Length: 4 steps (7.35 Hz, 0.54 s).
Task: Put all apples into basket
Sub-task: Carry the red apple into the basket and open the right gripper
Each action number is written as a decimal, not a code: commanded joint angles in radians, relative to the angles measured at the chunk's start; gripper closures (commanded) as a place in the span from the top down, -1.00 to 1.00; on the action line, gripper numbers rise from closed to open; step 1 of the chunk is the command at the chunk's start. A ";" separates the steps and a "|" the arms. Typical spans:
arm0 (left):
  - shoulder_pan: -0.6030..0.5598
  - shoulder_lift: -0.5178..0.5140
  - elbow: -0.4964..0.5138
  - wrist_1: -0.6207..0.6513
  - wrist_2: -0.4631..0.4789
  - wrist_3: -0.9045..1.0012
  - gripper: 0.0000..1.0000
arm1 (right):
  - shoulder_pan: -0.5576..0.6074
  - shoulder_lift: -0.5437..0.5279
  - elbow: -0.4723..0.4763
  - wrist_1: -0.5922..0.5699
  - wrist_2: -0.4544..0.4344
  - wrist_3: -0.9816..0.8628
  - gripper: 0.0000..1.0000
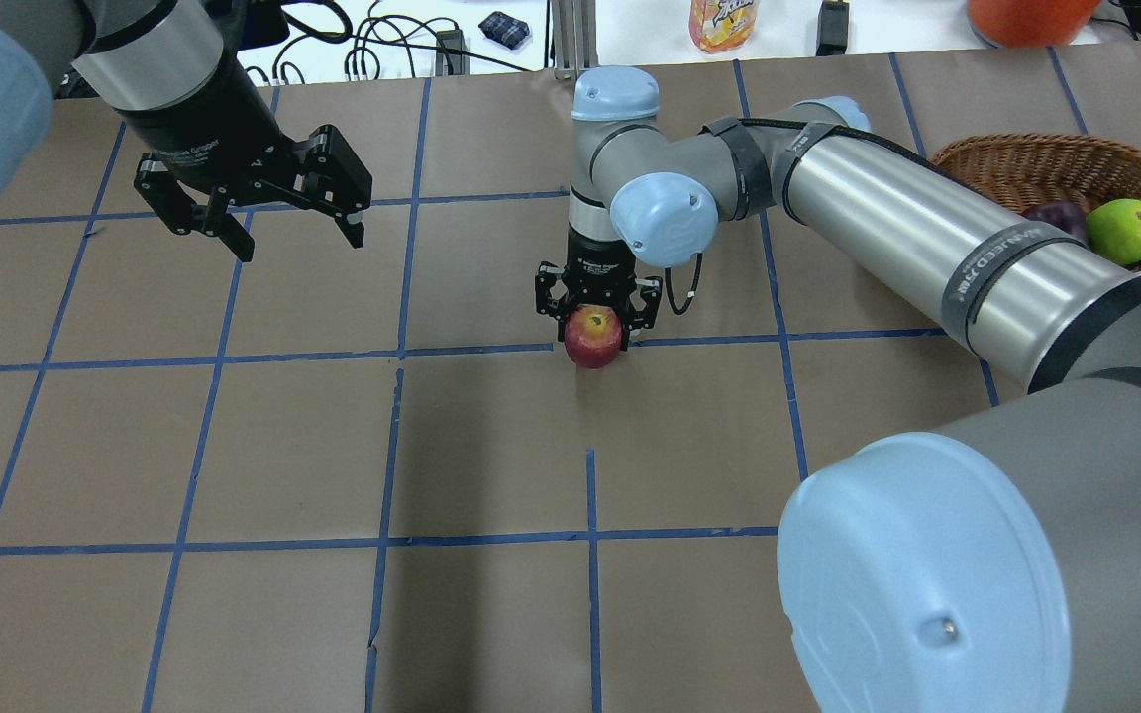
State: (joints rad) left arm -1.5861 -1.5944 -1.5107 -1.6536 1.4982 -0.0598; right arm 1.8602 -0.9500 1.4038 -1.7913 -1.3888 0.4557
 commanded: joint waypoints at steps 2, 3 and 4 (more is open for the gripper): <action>0.000 -0.006 0.003 0.000 0.000 0.000 1.00 | -0.210 -0.072 -0.139 0.100 -0.058 -0.053 -1.00; 0.000 -0.006 0.004 0.000 0.002 0.000 1.00 | -0.293 -0.073 -0.176 0.130 -0.134 -0.168 -1.00; 0.000 0.005 -0.002 0.000 0.002 0.000 1.00 | -0.370 -0.070 -0.171 0.148 -0.188 -0.330 -1.00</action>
State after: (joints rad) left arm -1.5861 -1.5972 -1.5084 -1.6536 1.4996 -0.0598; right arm 1.5915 -1.0194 1.2493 -1.6752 -1.5062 0.2937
